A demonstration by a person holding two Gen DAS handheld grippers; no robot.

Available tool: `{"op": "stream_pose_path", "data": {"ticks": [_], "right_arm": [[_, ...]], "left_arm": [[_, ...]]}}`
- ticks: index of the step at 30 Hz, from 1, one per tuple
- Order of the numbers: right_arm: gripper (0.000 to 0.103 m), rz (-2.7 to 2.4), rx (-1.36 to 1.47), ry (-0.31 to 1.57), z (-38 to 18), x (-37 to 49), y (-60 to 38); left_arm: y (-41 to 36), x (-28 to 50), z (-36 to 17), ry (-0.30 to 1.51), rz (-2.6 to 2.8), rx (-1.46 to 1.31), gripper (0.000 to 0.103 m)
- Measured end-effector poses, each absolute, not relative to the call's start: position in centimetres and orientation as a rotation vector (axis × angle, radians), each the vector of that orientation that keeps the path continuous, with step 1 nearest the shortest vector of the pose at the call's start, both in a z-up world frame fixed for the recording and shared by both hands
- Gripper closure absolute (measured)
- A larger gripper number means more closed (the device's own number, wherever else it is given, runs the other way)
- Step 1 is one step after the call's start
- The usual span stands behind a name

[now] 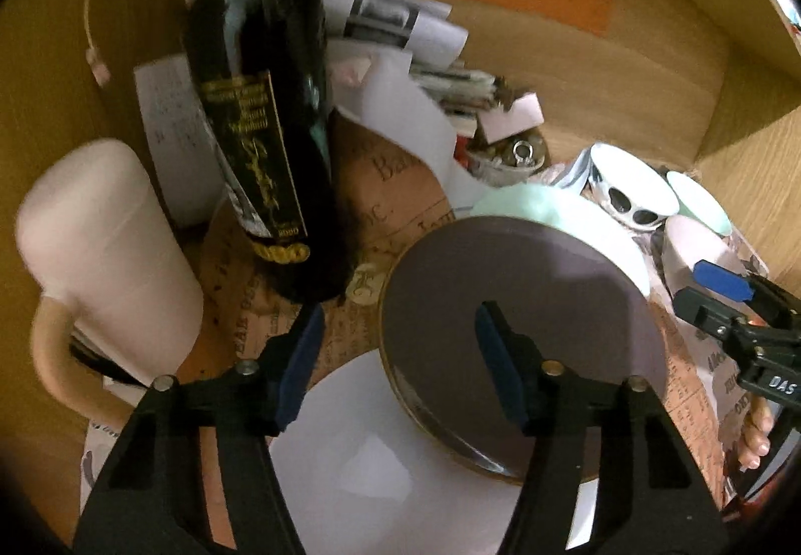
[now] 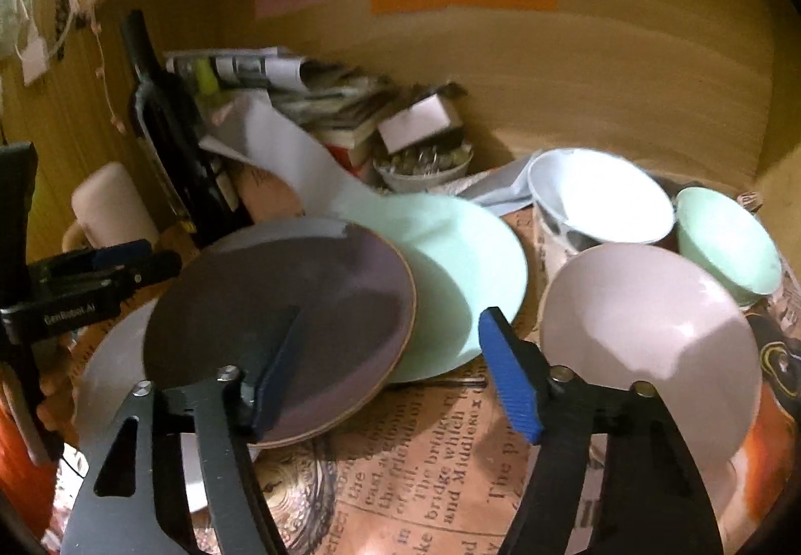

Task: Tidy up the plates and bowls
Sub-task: 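Close both grippers on the dark brown plate rim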

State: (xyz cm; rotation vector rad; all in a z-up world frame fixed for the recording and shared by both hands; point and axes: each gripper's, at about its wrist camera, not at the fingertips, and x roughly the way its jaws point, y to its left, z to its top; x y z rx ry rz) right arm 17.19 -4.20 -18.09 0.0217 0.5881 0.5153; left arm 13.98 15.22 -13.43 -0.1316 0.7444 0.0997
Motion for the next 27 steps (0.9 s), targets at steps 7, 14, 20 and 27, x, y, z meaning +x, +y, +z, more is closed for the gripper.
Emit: {"op": "stream_pose_path", "data": {"ticks": [7,14,20,27], "right_arm": [[0.058,0.507,0.019,0.672,-19.4,19.2,-3.0],[0.063,0.506,0.051,0.739,-20.3,20.4,-2.6],[0.071,0.550,0.052,0.778,-20.9,20.8,-1.8],[0.071,0.553,0.111,0.788,-21.0,21.0,-2.2]], "left_arm": [[16.4,15.6,-15.1,0.844,0.028,-0.182,0.065],[16.7,16.2,-15.9,0.888,-0.027,-0.198,0.075],[16.5,16.4,-16.1,0.906,-0.049,-0.200,0.076],[16.1,16.4,-16.0,0.897,-0.043,-0.161,0.076]]}}
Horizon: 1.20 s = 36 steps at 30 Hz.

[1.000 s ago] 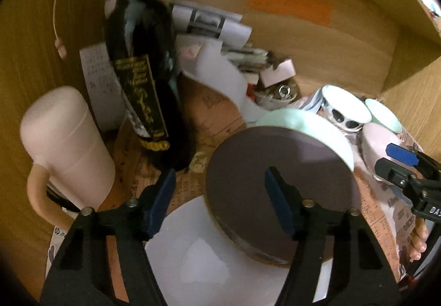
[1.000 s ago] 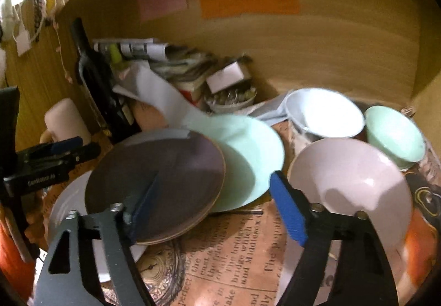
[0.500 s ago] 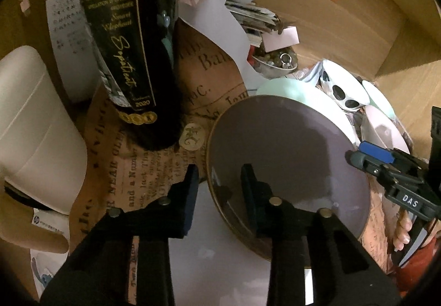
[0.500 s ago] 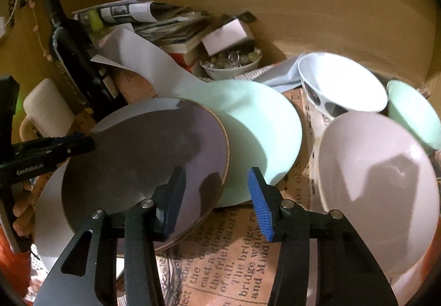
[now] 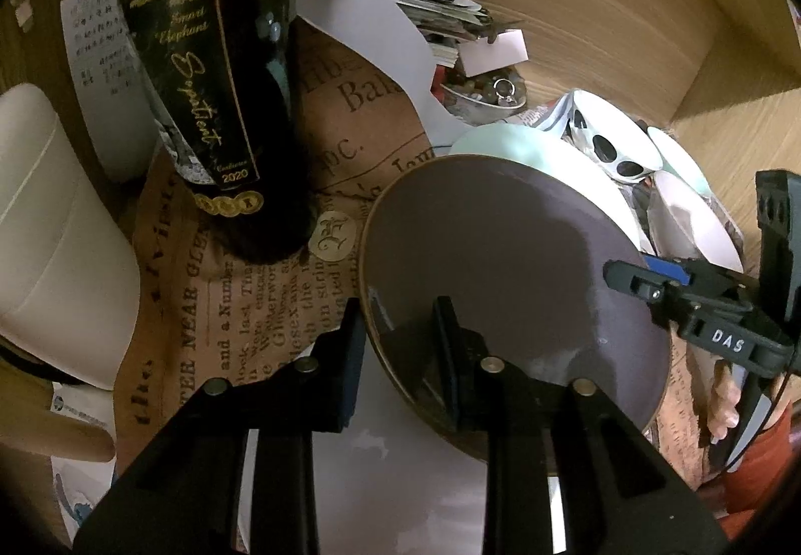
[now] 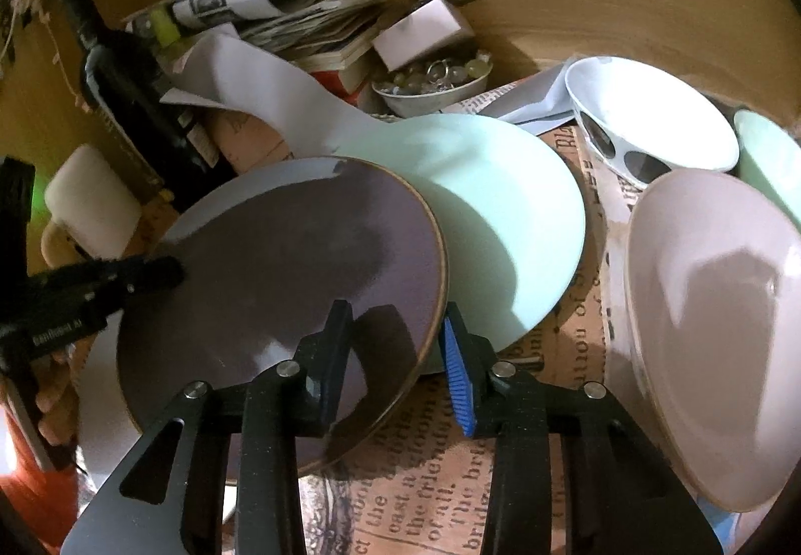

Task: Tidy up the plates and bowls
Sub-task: 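Close both grippers on the dark brown plate rim, then lift the dark brown plate with both grippers and carry it beside the white plate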

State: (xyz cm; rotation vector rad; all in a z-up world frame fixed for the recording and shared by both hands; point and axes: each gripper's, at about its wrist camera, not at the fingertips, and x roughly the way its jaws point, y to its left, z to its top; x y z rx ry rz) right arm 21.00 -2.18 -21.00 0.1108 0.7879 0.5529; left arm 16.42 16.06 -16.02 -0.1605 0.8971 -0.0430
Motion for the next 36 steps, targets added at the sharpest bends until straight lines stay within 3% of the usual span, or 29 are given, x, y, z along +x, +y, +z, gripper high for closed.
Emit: {"op": "stream_pose_path", "data": {"ticks": [36], "right_arm": [[0.075,0.500,0.155,0.586,-16.9,12.5,-8.7]], "left_arm": [[9.2,8.5,-11.1,0.675,-0.035,-0.112,0.076]]}}
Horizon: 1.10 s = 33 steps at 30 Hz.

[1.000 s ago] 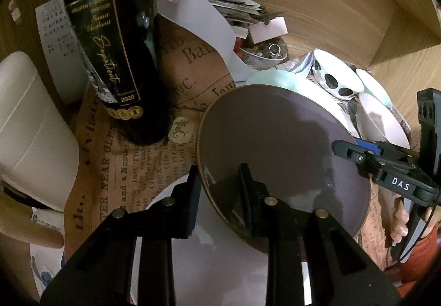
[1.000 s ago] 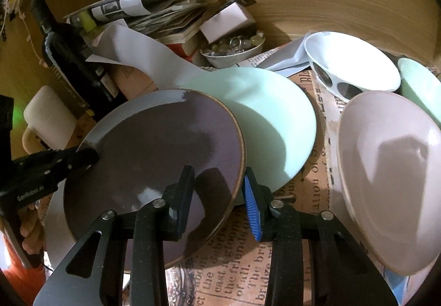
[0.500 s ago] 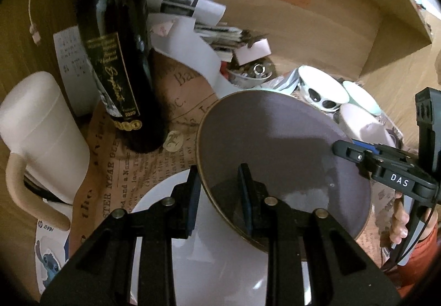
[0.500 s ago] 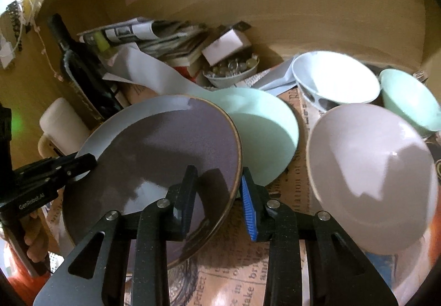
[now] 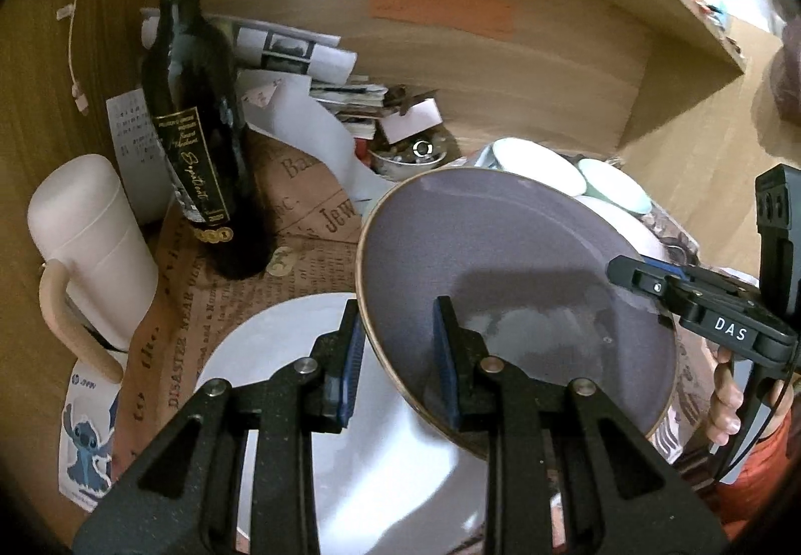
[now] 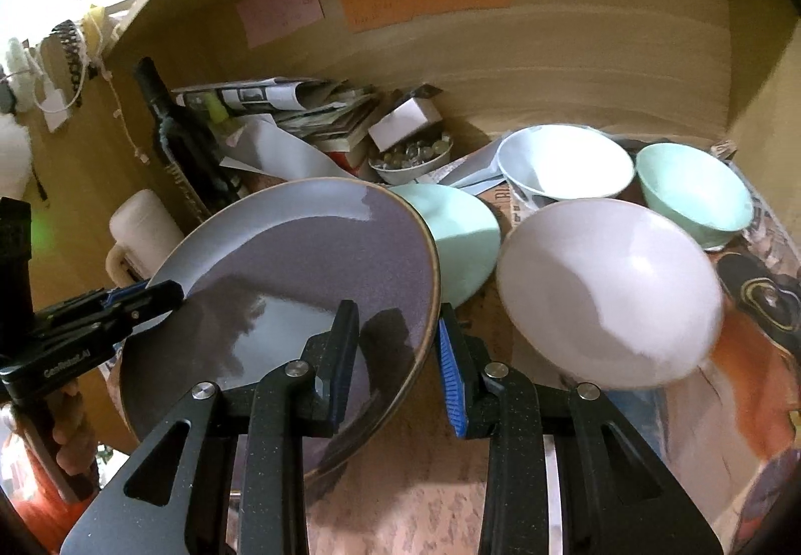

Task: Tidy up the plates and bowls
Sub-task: 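Lift the dark brown plate with both grippers and carry it beside the white plate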

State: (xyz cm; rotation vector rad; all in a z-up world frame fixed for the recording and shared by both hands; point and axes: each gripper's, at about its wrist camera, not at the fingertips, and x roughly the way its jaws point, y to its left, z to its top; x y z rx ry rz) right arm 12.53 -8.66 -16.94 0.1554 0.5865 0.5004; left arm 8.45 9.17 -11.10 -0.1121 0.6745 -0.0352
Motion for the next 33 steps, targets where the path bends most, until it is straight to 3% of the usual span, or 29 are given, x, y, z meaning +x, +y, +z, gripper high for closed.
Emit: {"op": "stream_pose_path", "data": {"ticks": [33], "right_arm": [[0.075,0.479,0.198,0.652,-22.3,6.5,-15.6]], "left_arm": [[1.6,4.3,-14.1,0.797,-0.092,-0.138,0.076]]}}
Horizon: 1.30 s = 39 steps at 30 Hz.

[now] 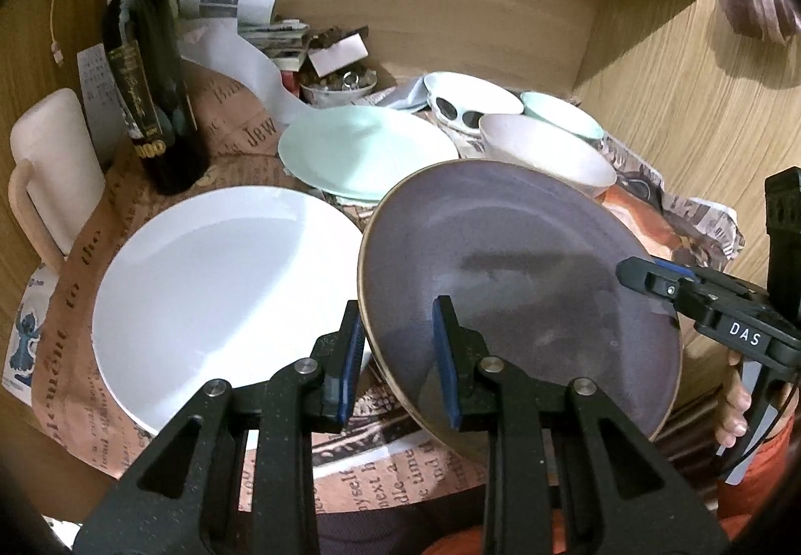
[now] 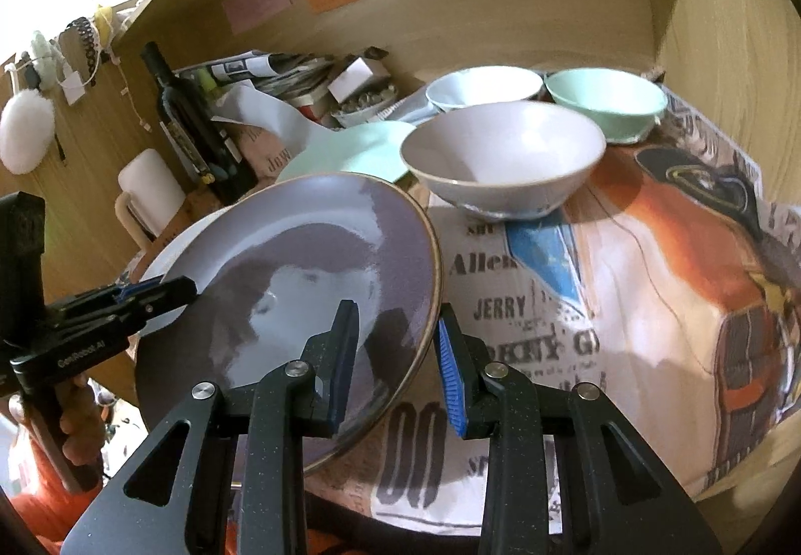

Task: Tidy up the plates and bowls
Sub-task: 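Lift the dark brown plate with both grippers and carry it beside the white plate, then lower the dark brown plate onto the table and open both grippers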

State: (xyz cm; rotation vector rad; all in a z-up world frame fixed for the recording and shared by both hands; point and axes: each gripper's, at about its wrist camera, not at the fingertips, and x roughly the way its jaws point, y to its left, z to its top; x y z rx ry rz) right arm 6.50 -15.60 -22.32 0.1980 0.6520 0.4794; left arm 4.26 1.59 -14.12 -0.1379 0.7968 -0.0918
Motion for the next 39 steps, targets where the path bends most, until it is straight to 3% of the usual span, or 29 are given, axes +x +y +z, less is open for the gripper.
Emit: {"op": "stream_pose_path", "data": {"ticks": [15,39], "right_arm": [[0.075,0.415,0.218,0.732,-24.6,8.4,-16.9],[0.073,0.336,0.128,0.673,-23.7,8.9,-17.0]], "left_arm": [[-0.7,6.7,-17.5,0.894,-0.127,-0.124,0.076],[-0.7,7.4,-17.2,0.865,-0.121,-0.107,0.075]]}}
